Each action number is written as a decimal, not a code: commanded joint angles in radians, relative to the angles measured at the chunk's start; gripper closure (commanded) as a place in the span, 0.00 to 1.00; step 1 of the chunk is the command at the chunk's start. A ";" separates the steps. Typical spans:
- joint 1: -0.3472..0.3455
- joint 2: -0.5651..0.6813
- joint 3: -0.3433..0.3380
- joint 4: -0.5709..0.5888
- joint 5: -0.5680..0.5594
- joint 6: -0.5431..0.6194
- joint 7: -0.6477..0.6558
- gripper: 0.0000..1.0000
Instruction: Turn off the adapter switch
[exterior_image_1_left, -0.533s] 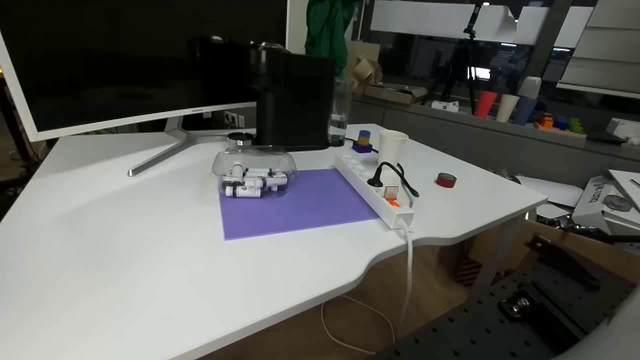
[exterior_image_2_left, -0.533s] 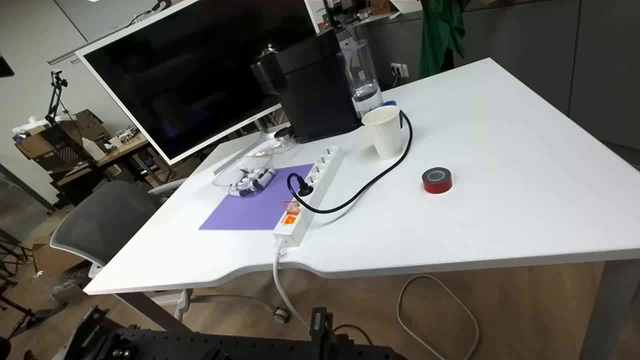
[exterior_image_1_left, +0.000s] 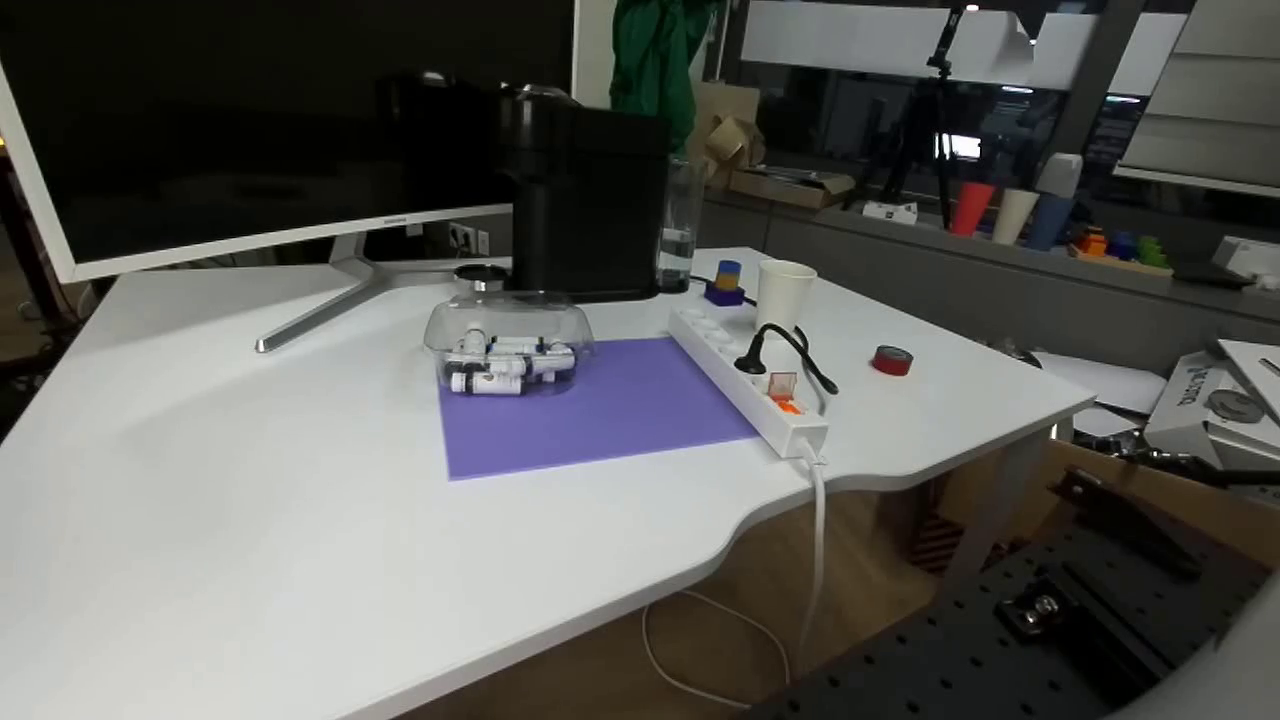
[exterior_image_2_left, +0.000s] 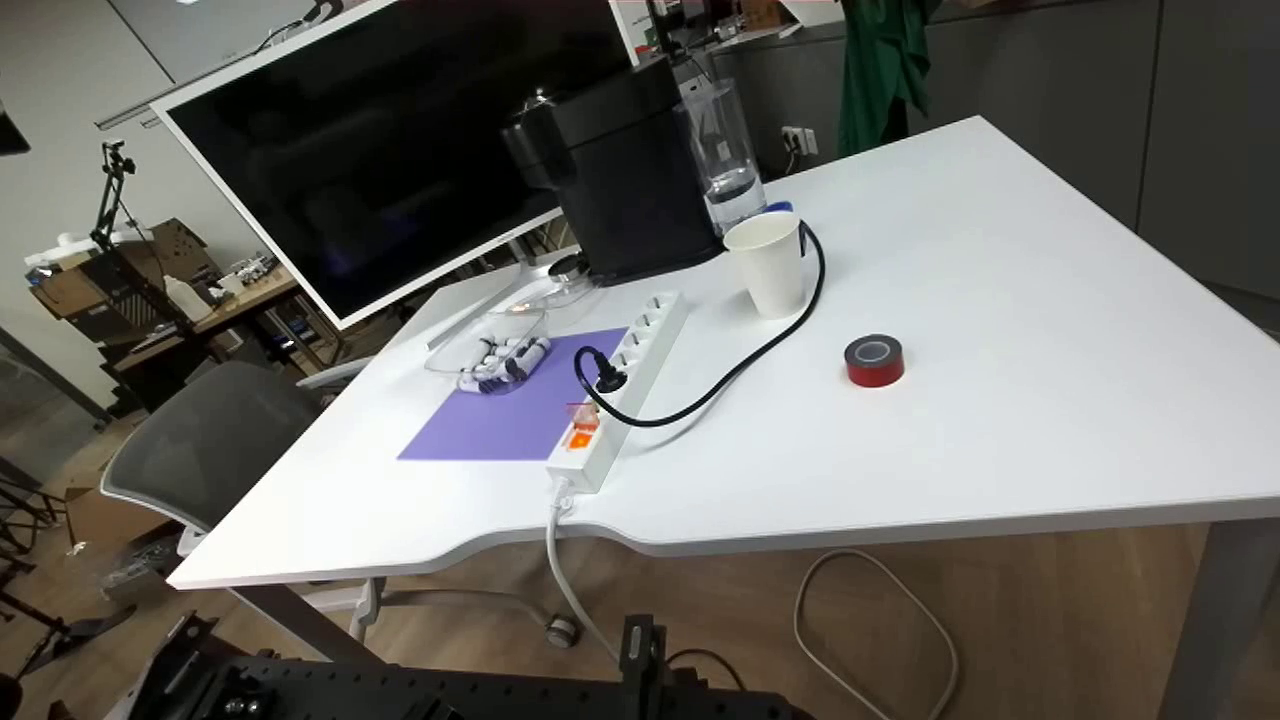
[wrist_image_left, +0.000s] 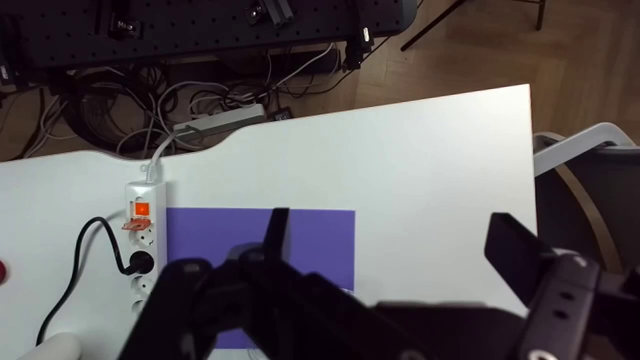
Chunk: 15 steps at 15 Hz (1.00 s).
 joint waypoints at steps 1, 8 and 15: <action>0.004 0.001 -0.003 0.003 -0.002 -0.002 0.002 0.00; -0.023 -0.018 0.007 -0.124 -0.079 0.149 0.028 0.00; -0.090 -0.012 -0.041 -0.428 -0.125 0.550 0.049 0.00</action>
